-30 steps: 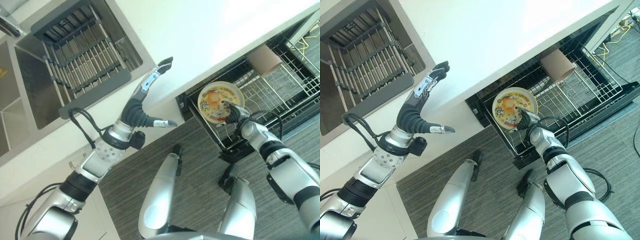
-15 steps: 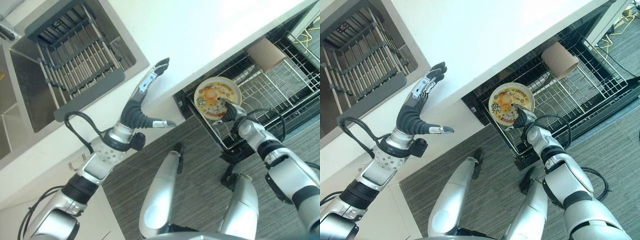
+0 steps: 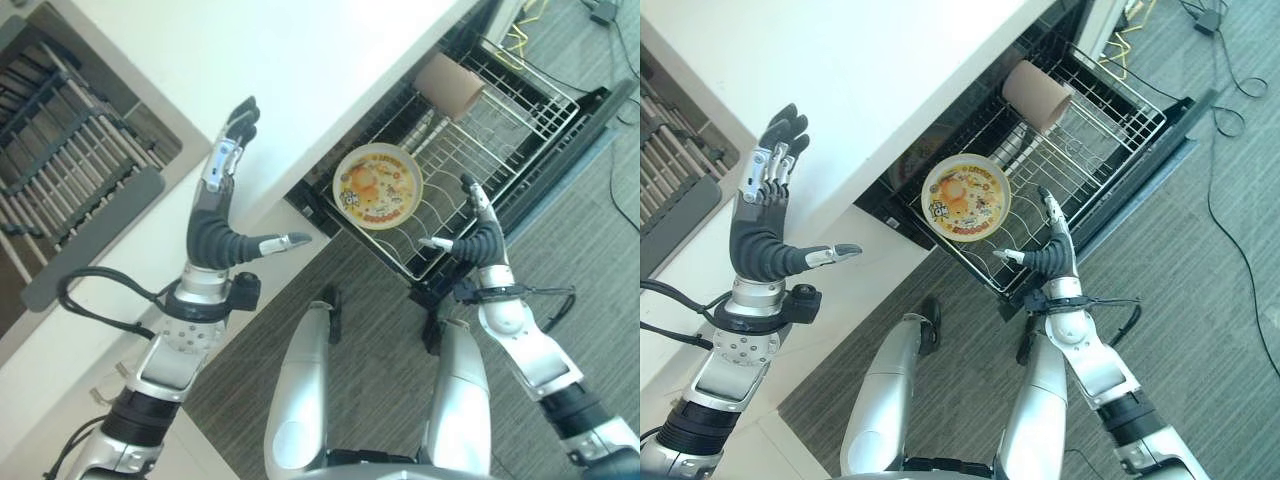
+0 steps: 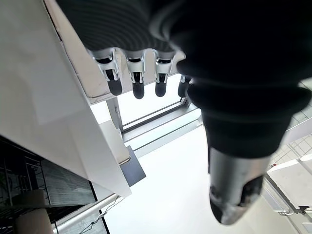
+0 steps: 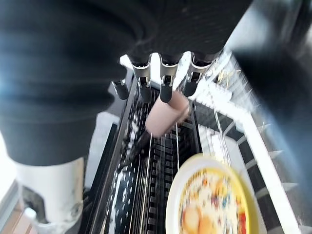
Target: Place the dishes in the dishwasher.
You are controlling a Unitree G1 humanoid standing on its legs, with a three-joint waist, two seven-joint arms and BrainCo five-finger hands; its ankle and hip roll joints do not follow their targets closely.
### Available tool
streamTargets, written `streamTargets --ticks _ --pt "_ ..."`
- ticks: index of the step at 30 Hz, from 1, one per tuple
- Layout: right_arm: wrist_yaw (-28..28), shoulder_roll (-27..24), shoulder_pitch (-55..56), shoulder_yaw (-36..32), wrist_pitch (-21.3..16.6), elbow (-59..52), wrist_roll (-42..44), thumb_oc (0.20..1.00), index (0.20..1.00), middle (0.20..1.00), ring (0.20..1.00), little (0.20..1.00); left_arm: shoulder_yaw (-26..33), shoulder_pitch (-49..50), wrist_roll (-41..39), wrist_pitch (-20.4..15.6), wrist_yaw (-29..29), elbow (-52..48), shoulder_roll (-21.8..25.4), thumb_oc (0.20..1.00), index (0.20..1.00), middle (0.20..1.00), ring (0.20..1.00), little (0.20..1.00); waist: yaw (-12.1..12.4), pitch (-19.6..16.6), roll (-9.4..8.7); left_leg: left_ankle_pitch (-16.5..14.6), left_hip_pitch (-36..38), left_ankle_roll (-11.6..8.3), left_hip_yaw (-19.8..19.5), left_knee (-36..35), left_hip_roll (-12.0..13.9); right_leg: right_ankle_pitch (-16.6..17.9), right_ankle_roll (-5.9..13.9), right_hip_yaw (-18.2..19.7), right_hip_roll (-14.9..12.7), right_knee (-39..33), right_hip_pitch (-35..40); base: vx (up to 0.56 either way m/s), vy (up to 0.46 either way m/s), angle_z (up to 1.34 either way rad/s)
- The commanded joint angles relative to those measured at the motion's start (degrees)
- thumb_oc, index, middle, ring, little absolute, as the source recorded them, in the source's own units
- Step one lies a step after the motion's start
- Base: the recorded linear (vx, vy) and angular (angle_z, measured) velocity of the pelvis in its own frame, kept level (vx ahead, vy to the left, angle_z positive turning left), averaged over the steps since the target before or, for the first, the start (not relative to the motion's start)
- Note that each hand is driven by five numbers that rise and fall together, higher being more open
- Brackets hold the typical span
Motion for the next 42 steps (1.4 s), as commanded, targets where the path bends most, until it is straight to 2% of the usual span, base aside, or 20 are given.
streamTargets --ticks 1,6,9,12,14,15,16,20,25,31,36,40,42 --pt "1.24 -0.85 -1.33 -3.26 -0.36 -1.73 -1.51 1.000 1.000 1.000 1.000 1.000 1.21 1.95 -0.11 2.76 -0.63 1.19 -0.48 1.000 1.000 1.000 1.000 1.000 0.47 0.33 0.30 6.20 6.03 -1.22 -1.92 -11.27 1.22 -1.82 -0.14 -0.21 0.38 3.76 3.75 0.02 -0.004 -0.27" --pt "3.42 -0.40 1.20 -5.34 -1.92 -7.82 -1.70 1.000 1.000 1.000 1.000 1.000 3.27 2.86 -1.24 4.64 -2.14 -0.18 -0.14 1.000 1.000 1.000 1.000 1.000 0.13 0.17 -1.41 7.38 13.24 -2.75 -0.12 -16.50 2.33 0.15 1.33 -1.62 -0.10 -4.25 12.11 0.03 -0.045 -0.16" --pt "5.22 0.13 2.61 -6.17 -3.73 -10.61 -0.74 1.000 1.000 1.000 1.000 1.000 4.06 4.12 -1.58 5.61 -3.40 -0.29 -0.05 1.000 1.000 1.000 1.000 1.000 0.06 -2.40 -2.05 7.86 16.76 -3.61 0.70 -19.48 2.71 1.01 1.86 -3.05 -0.12 -9.03 16.60 0.07 -0.050 0.00" --pt "5.77 1.48 6.10 -8.90 -7.85 -12.83 -0.10 1.000 1.000 1.000 1.000 1.000 5.86 7.30 -2.57 5.77 -5.92 0.64 -0.69 1.000 1.000 1.000 1.000 1.000 -0.40 -6.79 -2.76 8.57 21.90 -4.71 1.95 -24.07 3.59 1.87 2.43 -4.73 0.17 -15.19 22.74 0.09 -0.052 -0.06" --pt "5.30 2.34 9.10 -11.09 -11.91 -13.40 0.04 1.000 1.000 1.000 1.000 1.000 6.99 9.76 -3.63 5.49 -7.32 1.31 -1.27 1.000 1.000 1.000 1.000 1.000 -1.00 -9.61 -2.86 9.10 25.02 -5.11 2.67 -26.85 4.04 2.30 2.80 -5.20 0.55 -18.05 25.77 0.07 -0.020 -0.17" --pt "5.09 2.53 9.55 -11.53 -12.57 -13.52 0.29 1.000 1.000 1.000 1.000 1.000 7.23 10.15 -3.84 5.44 -7.56 1.32 -1.41 1.000 1.000 1.000 1.000 1.000 -1.14 -10.08 -2.86 9.56 25.31 -5.09 2.80 -27.42 4.08 2.72 2.81 -5.22 0.64 -18.63 26.01 0.09 -0.009 -0.11" --pt "4.83 3.60 11.74 -13.26 -15.43 -13.22 1.21 1.000 1.000 1.000 1.000 1.000 8.00 11.98 -4.47 5.41 -8.98 2.11 -2.01 1.000 1.000 1.000 1.000 1.000 -1.67 -12.52 -2.83 9.97 28.07 -5.29 3.43 -29.93 4.40 2.90 3.21 -5.25 1.05 -20.81 28.39 0.10 0.001 -0.14" --pt "2.18 5.70 16.07 -17.22 -19.51 -10.81 3.34 1.000 1.000 1.000 1.000 1.000 8.62 15.36 -6.02 4.74 -10.76 4.82 -3.45 1.000 1.000 1.000 1.000 1.000 -3.09 -17.56 -2.43 11.41 34.59 -5.83 5.05 -36.31 5.24 3.38 4.28 -5.22 2.28 -25.56 33.65 0.13 0.000 -0.18" --pt "1.29 9.03 17.80 -21.31 -20.54 -5.86 10.58 1.000 1.000 1.000 1.000 1.000 8.62 16.26 -7.14 3.44 -13.28 6.97 -4.59 1.000 1.000 1.000 1.000 1.000 -4.25 -21.11 -1.97 12.07 41.01 -6.50 6.77 -41.61 6.15 3.74 4.64 -5.95 3.20 -29.39 38.52 0.06 -0.043 -0.06" --pt "-6.16 12.33 17.01 -23.44 -21.47 1.96 10.93 1.000 1.000 1.000 1.000 1.000 8.62 14.46 -7.27 1.71 -12.93 9.88 -4.89 1.000 1.000 1.000 1.000 1.000 -4.87 -22.49 -1.13 12.55 44.23 -7.12 8.15 -44.21 6.91 4.01 4.75 -7.31 3.33 -31.17 41.20 -0.01 -0.005 -0.07" --pt "-6.07 16.41 18.49 -25.57 -21.98 11.86 16.60 1.000 1.000 1.000 1.000 1.000 8.67 14.72 -6.76 0.71 -13.23 11.15 -5.46 1.000 1.000 1.000 1.000 1.000 -5.14 -23.06 -0.85 12.52 45.40 -7.30 9.13 -44.77 7.30 4.20 4.74 -8.36 3.25 -31.79 42.41 0.00 -0.002 0.01" --pt "-5.67 17.24 18.36 -25.45 -20.01 18.73 19.36 1.000 1.000 1.000 1.000 1.000 8.04 14.11 -6.85 -0.14 -13.53 12.73 -5.38 1.000 1.000 1.000 1.000 1.000 -4.59 -23.18 -0.70 12.18 46.02 -7.17 9.05 -44.69 7.28 3.59 4.46 -9.13 3.34 -31.11 43.02 0.00 -0.037 0.00" --pt "-5.08 17.46 17.66 -24.83 -18.28 22.65 21.46 1.000 1.000 1.000 1.000 1.000 7.83 13.58 -6.53 -0.17 -13.57 13.31 -5.18 1.000 1.000 1.000 1.000 1.000 -4.21 -22.89 -0.70 11.30 46.10 -6.89 9.11 -42.59 7.49 2.22 3.76 -9.43 3.51 -29.01 42.94 -0.02 -0.056 0.00"
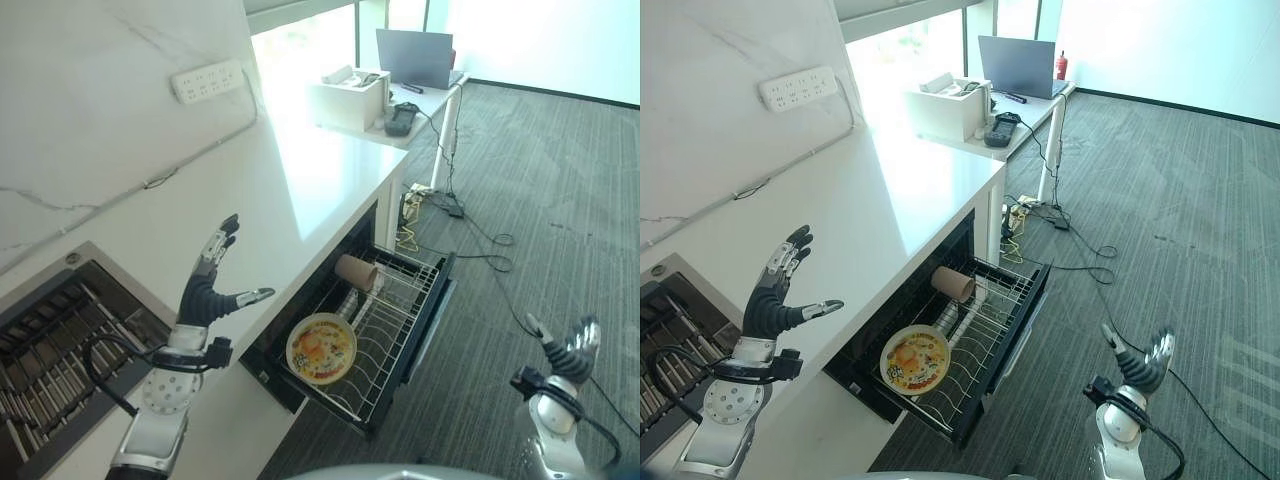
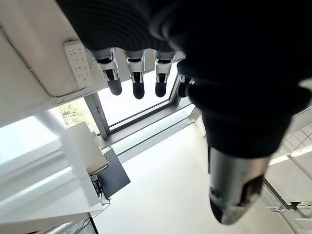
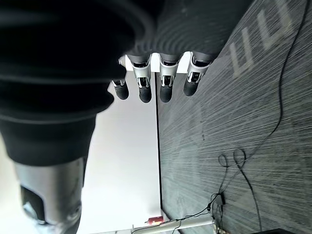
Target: Place the dishes in the dishwasher.
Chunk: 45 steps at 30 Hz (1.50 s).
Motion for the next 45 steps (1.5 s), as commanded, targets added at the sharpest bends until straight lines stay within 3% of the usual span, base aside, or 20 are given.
streamTargets --ticks 1,3,6,10,12,14,20,23,33,45 --pt "1.30 -1.07 -4.58 -0.48 -0.85 -2.12 2.98 1.000 1.000 1.000 1.000 1.000 0.01 -5.07 -1.46 -3.64 0.74 0.51 2.13 1.000 1.000 1.000 1.000 1.000 0.45 2.10 -0.80 -1.67 -2.84 -0.11 0.79 6.34 4.09 -8.06 3.06 -4.37 -5.52 10.98 0.75 -0.03 -0.065 0.00" --pt "3.01 -1.63 -6.42 0.81 -1.29 1.83 5.60 1.000 1.000 1.000 1.000 1.000 -0.98 -6.77 -0.84 -3.76 1.95 1.54 2.86 1.000 1.000 1.000 1.000 1.000 0.96 3.94 -0.44 -4.03 -5.22 0.01 -0.83 12.30 4.57 -10.48 1.61 -4.08 -5.49 16.08 -0.76 -0.05 -0.074 0.04" --pt "6.30 -1.76 -8.18 1.27 -2.13 5.22 11.75 1.000 1.000 1.000 1.000 1.000 -2.41 -9.28 0.01 -3.65 2.84 2.42 3.20 1.000 1.000 1.000 1.000 1.000 1.29 5.50 0.21 -5.21 -7.50 -0.43 -1.59 16.26 5.24 -12.53 0.79 -4.17 -5.99 20.56 -2.58 -0.07 -0.052 0.02" --pt "16.31 -1.49 -10.62 1.37 -2.28 12.89 22.25 1.000 1.000 1.000 1.000 1.000 -4.70 -11.97 1.87 -3.10 3.66 3.01 3.77 1.000 1.000 1.000 1.000 1.000 2.01 7.00 0.96 -7.31 -10.21 -0.59 -2.77 21.56 5.31 -15.27 -0.16 -4.27 -6.97 26.91 -4.82 -0.01 -0.071 0.08" --pt "20.09 -1.69 -11.68 1.76 -0.18 15.21 25.92 1.000 1.000 1.000 1.000 1.000 -5.65 -12.91 2.59 -2.28 3.89 2.67 4.07 1.000 1.000 1.000 1.000 1.000 2.50 7.53 1.26 -7.72 -11.41 -0.61 -3.42 23.08 5.12 -15.90 -0.47 -4.62 -7.58 28.65 -5.50 -0.02 -0.073 0.14" --pt "24.94 -2.21 -13.77 2.76 1.38 19.61 28.06 1.000 1.000 1.000 1.000 1.000 -6.69 -14.56 2.87 -0.84 3.82 1.56 4.70 1.000 1.000 1.000 1.000 1.000 3.46 8.42 1.98 -8.00 -13.71 -0.19 -4.68 25.35 4.74 -16.51 -0.76 -4.71 -8.72 32.24 -7.61 -0.10 -0.059 0.18" --pt "30.31 -2.08 -16.81 6.07 3.16 26.38 28.09 1.000 1.000 1.000 1.000 1.000 -7.06 -15.59 2.90 1.20 3.26 -1.33 5.23 1.000 1.000 1.000 1.000 1.000 5.16 9.70 3.21 -9.36 -17.11 0.66 -6.81 29.90 3.32 -19.20 -1.80 -3.95 -9.82 40.00 -10.82 -0.05 -0.003 0.16" --pt "31.93 -1.53 -17.55 8.11 3.61 27.31 27.63 1.000 1.000 1.000 1.000 1.000 -7.27 -15.34 3.17 1.85 3.18 -2.70 4.88 1.000 1.000 1.000 1.000 1.000 5.75 9.96 3.72 -9.19 -18.08 0.88 -7.21 30.71 3.04 -19.17 -2.10 -4.00 -10.06 41.31 -11.73 -0.02 0.036 0.18" --pt "35.31 0.81 -20.16 18.29 5.51 23.45 24.54 1.000 1.000 1.000 1.000 1.000 -8.32 -14.05 4.04 1.08 3.68 -4.61 4.30 1.000 1.000 1.000 1.000 1.000 7.99 12.13 3.41 -12.76 -21.05 1.85 -8.53 38.00 2.05 -21.79 -2.36 -3.05 -12.38 49.28 -14.99 0.01 0.047 0.09" --pt "34.36 1.13 -31.31 21.80 6.92 23.58 20.36 1.000 1.000 1.000 1.000 1.000 -10.75 -15.85 3.66 1.90 3.85 -5.50 5.59 1.000 1.000 1.000 1.000 1.000 10.49 14.35 3.26 -12.52 -24.76 1.31 -9.17 40.41 2.07 -19.38 -1.20 -3.13 -14.94 49.90 -18.83 0.07 0.049 0.01"
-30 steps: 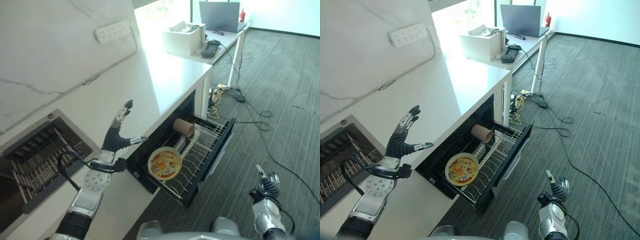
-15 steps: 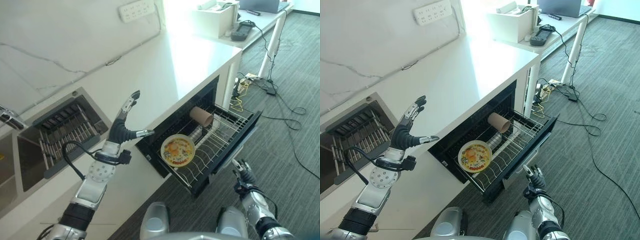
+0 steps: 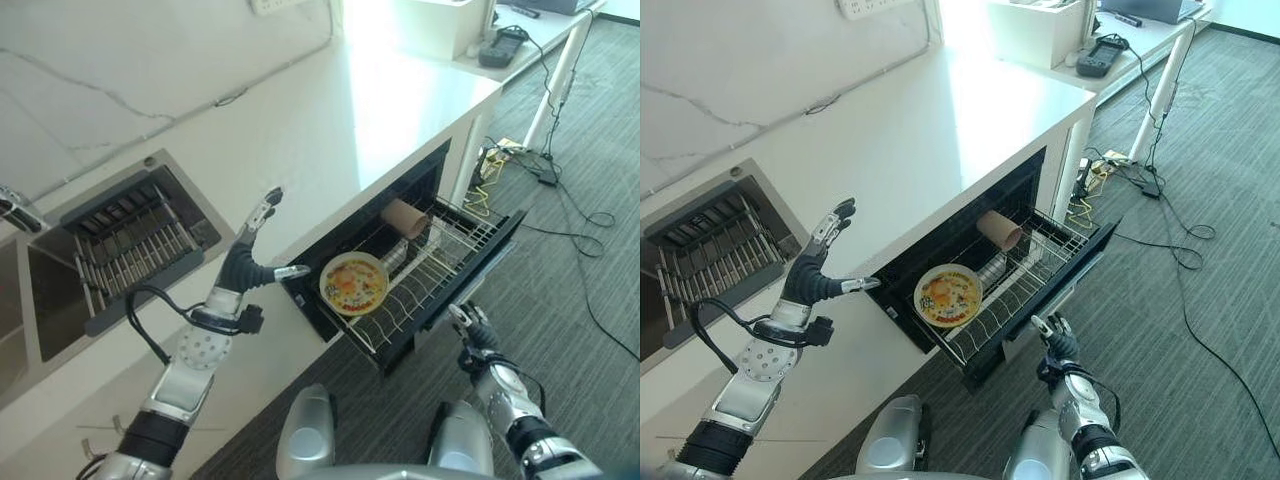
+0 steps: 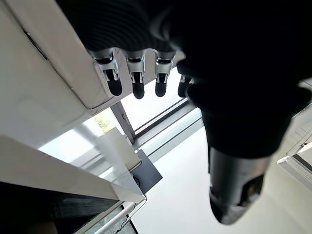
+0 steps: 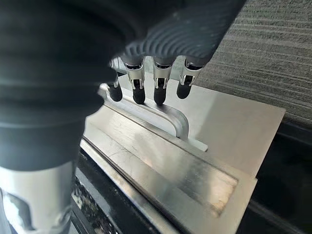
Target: Place the dishes in the dishwasher.
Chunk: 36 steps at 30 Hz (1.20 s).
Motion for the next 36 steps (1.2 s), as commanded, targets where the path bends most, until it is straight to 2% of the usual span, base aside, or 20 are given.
streamTargets --ticks 1,7,18,22,25,31,36 --pt "2.67 3.19 -8.74 3.29 -0.89 -3.13 -3.40 1.000 1.000 1.000 1.000 1.000 -0.58 -2.22 -1.20 -1.48 1.08 -6.07 2.38 1.000 1.000 1.000 1.000 1.000 2.31 -0.44 0.16 4.69 -1.08 1.52 0.61 -3.41 1.09 4.66 2.66 -1.36 -4.58 -0.50 2.26 0.06 0.057 0.05" --pt "2.63 0.85 -14.76 3.36 0.62 -2.62 -5.18 1.000 1.000 1.000 1.000 1.000 -1.02 -3.87 -1.74 -1.34 0.73 -6.25 3.92 1.000 1.000 1.000 1.000 1.000 3.55 1.09 -0.32 4.09 -2.94 1.79 -0.12 -2.22 0.04 5.72 3.64 -1.27 -5.89 -0.11 0.24 0.04 0.063 0.09" --pt "1.83 0.12 -21.64 4.56 2.43 -2.21 -7.67 1.000 1.000 1.000 1.000 1.000 -2.27 -7.10 -2.57 0.77 0.02 -6.20 5.71 1.000 1.000 1.000 1.000 1.000 6.11 0.53 -1.62 5.19 -1.85 2.97 -0.36 -7.20 -3.51 13.57 5.73 -1.81 -8.34 -10.55 2.61 0.12 0.127 0.13" --pt "0.90 -0.64 -24.48 4.61 2.69 -1.91 -8.41 1.000 1.000 1.000 1.000 1.000 -2.23 -7.98 -2.87 1.28 0.18 -6.85 7.03 1.000 1.000 1.000 1.000 1.000 8.24 0.36 -2.39 5.39 -2.21 2.81 -1.08 -8.87 -5.38 17.75 7.10 -3.05 -10.24 -17.45 5.11 0.12 0.070 0.20" --pt "0.70 -1.69 -29.36 5.25 3.13 -1.13 -8.56 1.000 1.000 1.000 1.000 1.000 -1.63 -9.09 -3.45 0.90 -0.82 -6.94 8.36 1.000 1.000 1.000 1.000 1.000 10.75 0.62 -2.84 4.96 -3.92 2.41 -2.23 -8.35 -6.57 20.17 8.23 -4.99 -11.66 -21.32 6.82 0.08 0.028 0.25" --pt "1.56 -2.33 -33.33 7.32 3.82 -0.19 -7.66 1.000 1.000 1.000 1.000 1.000 -0.40 -8.61 -2.91 -0.13 -2.09 -6.95 9.89 1.000 1.000 1.000 1.000 1.000 13.41 1.21 -3.92 4.42 -6.06 1.80 -3.25 -6.64 -6.47 20.89 8.97 -7.23 -12.52 -23.06 8.52 0.09 -0.015 0.16" --pt "2.36 -4.13 -36.07 7.48 2.66 2.32 -5.96 1.000 1.000 1.000 1.000 1.000 0.89 -8.56 -3.79 -0.73 -2.72 -7.24 12.24 1.000 1.000 1.000 1.000 1.000 15.03 2.39 -3.88 4.28 -8.34 0.78 -4.35 -5.19 -6.19 22.56 9.72 -8.74 -12.57 -26.37 9.90 0.04 -0.097 0.19"
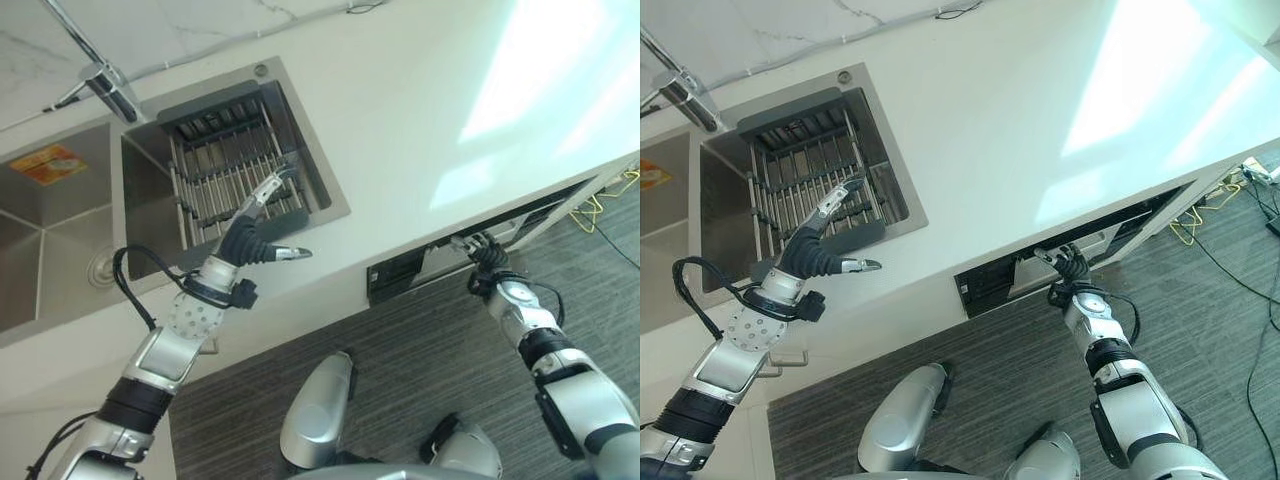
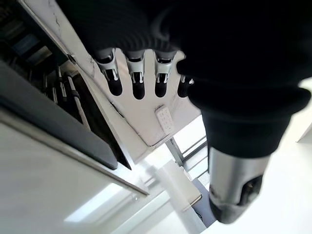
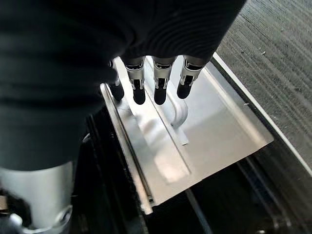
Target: Place the dishes in the dishwasher.
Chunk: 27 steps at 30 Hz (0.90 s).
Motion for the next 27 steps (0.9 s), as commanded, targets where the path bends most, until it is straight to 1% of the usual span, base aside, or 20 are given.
streamTargets --ticks 1,4,6,7,8,10,13,15,17,18,19,21,22,23,25,26,27 --pt "6.21 5.40 -15.56 3.50 -6.08 -4.68 -0.20 1.000 1.000 1.000 1.000 1.000 1.86 -1.75 -3.81 -3.79 0.37 -6.13 4.10 1.000 1.000 1.000 1.000 1.000 3.93 -1.27 -1.87 0.00 -4.62 -4.24 1.00 2.13 3.83 14.32 3.27 2.39 -5.29 -11.50 2.24 -0.01 -0.124 0.05" --pt "6.64 5.02 -16.23 3.20 -6.59 -4.29 0.42 1.000 1.000 1.000 1.000 1.000 2.27 -1.71 -4.05 -4.47 0.61 -6.00 4.86 1.000 1.000 1.000 1.000 1.000 3.96 -0.74 -2.01 -0.32 -5.17 -4.79 1.00 2.62 4.60 15.22 3.60 2.35 -4.82 -13.53 2.86 -0.01 -0.107 0.05" --pt "6.69 4.78 -16.21 3.36 -6.65 -4.34 0.87 1.000 1.000 1.000 1.000 1.000 2.58 -1.42 -3.95 -4.74 0.71 -6.23 5.12 1.000 1.000 1.000 1.000 1.000 3.91 -0.63 -2.38 0.20 -5.58 -4.89 1.07 2.40 4.66 16.06 3.72 2.24 -4.81 -14.74 2.98 -0.02 -0.095 -0.03" --pt "6.80 4.89 -16.12 3.29 -6.88 -3.95 0.81 1.000 1.000 1.000 1.000 1.000 3.02 -1.14 -4.21 -4.94 0.52 -6.28 5.34 1.000 1.000 1.000 1.000 1.000 3.96 -0.49 -2.29 -0.25 -5.65 -5.02 1.00 2.81 5.09 16.04 3.78 2.40 -4.53 -14.89 2.97 -0.03 -0.131 -0.05" --pt "6.77 5.07 -15.86 3.28 -6.68 -3.85 0.73 1.000 1.000 1.000 1.000 1.000 3.34 -0.82 -4.09 -5.21 0.36 -6.27 5.40 1.000 1.000 1.000 1.000 1.000 3.75 -0.45 -2.66 0.21 -6.03 -5.04 1.17 2.69 5.14 16.83 3.88 2.54 -4.55 -15.78 2.79 -0.03 -0.139 -0.05" --pt "6.86 5.21 -15.54 3.25 -6.87 -3.53 1.22 1.000 1.000 1.000 1.000 1.000 3.68 -0.48 -4.08 -5.59 0.25 -6.30 5.60 1.000 1.000 1.000 1.000 1.000 3.73 -0.31 -2.69 0.02 -5.90 -5.20 1.27 2.62 5.73 16.78 3.89 2.62 -4.03 -16.36 3.12 -0.06 -0.112 -0.08" --pt "7.85 6.00 -12.24 3.02 -8.39 -3.94 2.75 1.000 1.000 1.000 1.000 1.000 4.60 0.67 -3.80 -6.75 0.50 -6.57 5.61 1.000 1.000 1.000 1.000 1.000 3.11 -0.35 -3.23 1.10 -5.21 -5.08 1.91 0.62 6.50 16.74 3.74 2.62 -2.69 -18.13 4.32 -0.11 -0.100 -0.11" --pt "7.63 7.43 -7.08 3.26 -10.28 -6.90 1.27 1.000 1.000 1.000 1.000 1.000 5.43 1.72 -2.11 -7.34 1.06 -6.87 4.69 1.000 1.000 1.000 1.000 1.000 2.16 -0.78 -4.03 2.35 -4.36 -4.81 2.32 -1.72 6.67 16.77 3.61 2.80 -2.00 -19.38 4.93 -0.11 -0.083 -0.19" --pt "7.51 8.50 -2.61 3.78 -10.78 -10.08 0.08 1.000 1.000 1.000 1.000 1.000 6.39 2.99 -0.72 -7.85 1.81 -7.10 3.98 1.000 1.000 1.000 1.000 1.000 1.37 -1.20 -4.49 2.97 -3.40 -4.70 2.59 -3.23 7.03 16.55 3.57 3.18 -1.30 -20.13 5.42 -0.10 -0.082 -0.18" --pt "8.08 9.47 2.12 3.58 -11.11 -12.14 0.30 1.000 1.000 1.000 1.000 1.000 7.43 4.20 0.42 -8.22 2.85 -7.32 3.36 1.000 1.000 1.000 1.000 1.000 0.61 -1.76 -4.70 3.25 -1.96 -4.64 2.82 -4.77 7.77 16.09 3.58 3.44 -0.38 -20.82 6.24 -0.12 -0.101 -0.23" --pt "9.69 10.07 8.81 2.51 -11.94 -14.12 -0.28 1.000 1.000 1.000 1.000 1.000 9.26 6.48 2.17 -9.09 3.95 -7.49 2.33 1.000 1.000 1.000 1.000 1.000 -0.43 -3.06 -5.19 4.60 -0.03 -4.43 3.31 -7.66 8.11 16.26 3.56 3.77 0.20 -22.05 6.97 -0.11 -0.095 -0.24" --pt "11.77 11.12 18.60 0.97 -12.79 -16.38 -2.17 1.000 1.000 1.000 1.000 1.000 12.03 9.99 4.43 -10.07 5.57 -7.73 0.64 1.000 1.000 1.000 1.000 1.000 -1.88 -5.01 -5.16 5.71 3.08 -4.10 3.99 -11.42 8.89 15.33 3.54 4.51 1.63 -23.05 8.24 -0.09 -0.042 -0.32" --pt "11.66 11.22 19.78 0.82 -12.64 -16.72 -2.61 1.000 1.000 1.000 1.000 1.000 12.42 10.58 4.72 -10.23 5.84 -7.75 0.36 1.000 1.000 1.000 1.000 1.000 -2.17 -5.50 -5.32 6.40 3.37 -4.00 4.20 -12.39 8.74 15.50 3.52 4.58 1.62 -23.34 8.17 -0.07 -0.004 -0.33" --pt "11.18 11.93 24.97 -0.07 -12.33 -17.96 -5.55 1.000 1.000 1.000 1.000 1.000 14.48 12.95 6.34 -11.02 6.67 -7.81 -1.26 1.000 1.000 1.000 1.000 1.000 -3.21 -6.96 -5.03 7.48 5.47 -4.02 4.92 -15.21 9.11 14.70 3.46 4.86 2.64 -23.86 9.04 -0.05 0.021 -0.45" --pt "10.96 12.13 31.05 -2.34 -10.41 -18.00 -8.48 1.000 1.000 1.000 1.000 1.000 17.63 15.75 8.48 -11.29 8.31 -7.78 -3.47 1.000 1.000 1.000 1.000 1.000 -4.94 -9.26 -4.60 8.81 8.51 -4.21 5.48 -19.17 9.28 12.90 3.43 5.52 4.34 -24.42 10.31 -0.07 0.010 -0.26" --pt "10.80 12.10 31.99 -2.93 -9.31 -17.31 -9.44 1.000 1.000 1.000 1.000 1.000 18.41 16.18 9.41 -11.21 9.38 -7.66 -4.03 1.000 1.000 1.000 1.000 1.000 -5.37 -9.92 -4.55 9.57 8.88 -4.21 5.59 -20.19 9.24 12.66 3.37 5.69 4.71 -24.62 10.30 -0.10 0.009 -0.17" --pt "11.62 11.88 33.86 -4.02 -8.40 -15.68 -10.65 1.000 1.000 1.000 1.000 1.000 19.62 16.93 10.06 -10.89 10.46 -7.28 -4.82 1.000 1.000 1.000 1.000 1.000 -6.03 -10.95 -4.02 10.52 10.45 -4.49 5.67 -22.34 9.58 11.76 3.40 5.77 5.53 -24.72 10.90 -0.10 0.006 -0.27"
